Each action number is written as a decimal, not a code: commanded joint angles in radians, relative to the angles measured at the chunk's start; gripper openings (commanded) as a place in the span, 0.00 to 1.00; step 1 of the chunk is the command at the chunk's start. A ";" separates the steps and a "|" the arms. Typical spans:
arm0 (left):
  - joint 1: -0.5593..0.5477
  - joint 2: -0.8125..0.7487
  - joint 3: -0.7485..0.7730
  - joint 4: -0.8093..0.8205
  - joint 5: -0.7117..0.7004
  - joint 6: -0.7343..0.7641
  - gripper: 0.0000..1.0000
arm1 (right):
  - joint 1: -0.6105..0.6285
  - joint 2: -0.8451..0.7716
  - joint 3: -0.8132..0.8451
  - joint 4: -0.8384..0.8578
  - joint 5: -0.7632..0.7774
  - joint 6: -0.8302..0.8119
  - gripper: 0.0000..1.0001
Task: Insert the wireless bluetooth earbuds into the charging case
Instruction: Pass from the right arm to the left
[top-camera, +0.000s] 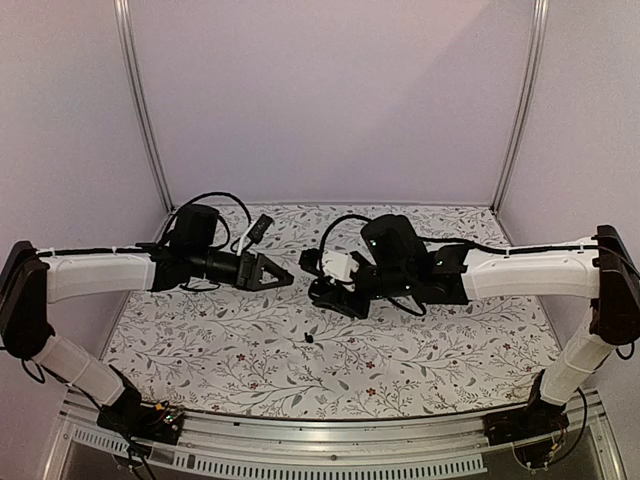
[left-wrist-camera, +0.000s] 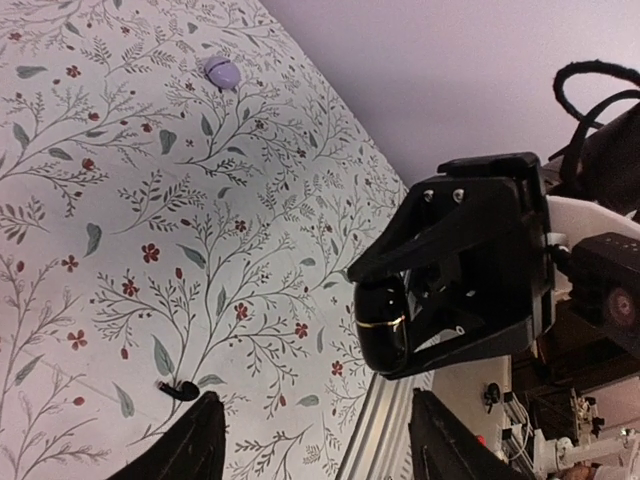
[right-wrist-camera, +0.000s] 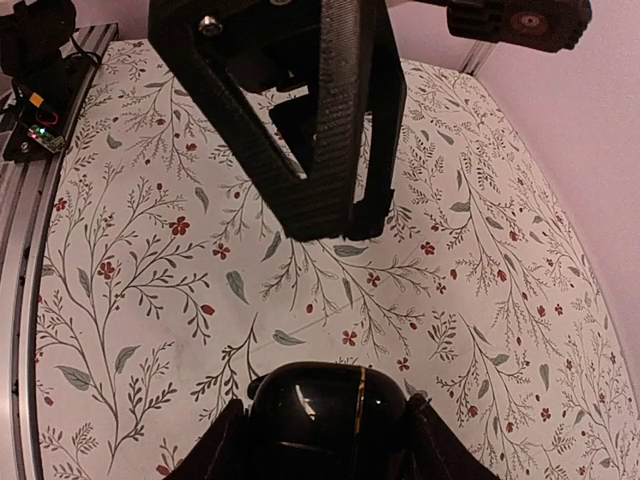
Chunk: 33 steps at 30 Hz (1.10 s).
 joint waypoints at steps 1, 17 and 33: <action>-0.062 0.048 0.030 0.042 0.095 0.009 0.62 | 0.032 -0.028 -0.009 -0.001 0.028 -0.030 0.30; -0.159 0.152 0.102 0.046 0.106 -0.003 0.43 | 0.103 -0.029 0.010 -0.023 0.080 -0.064 0.30; -0.158 0.146 0.110 0.061 0.126 -0.009 0.16 | 0.106 -0.050 -0.024 0.037 0.209 -0.076 0.31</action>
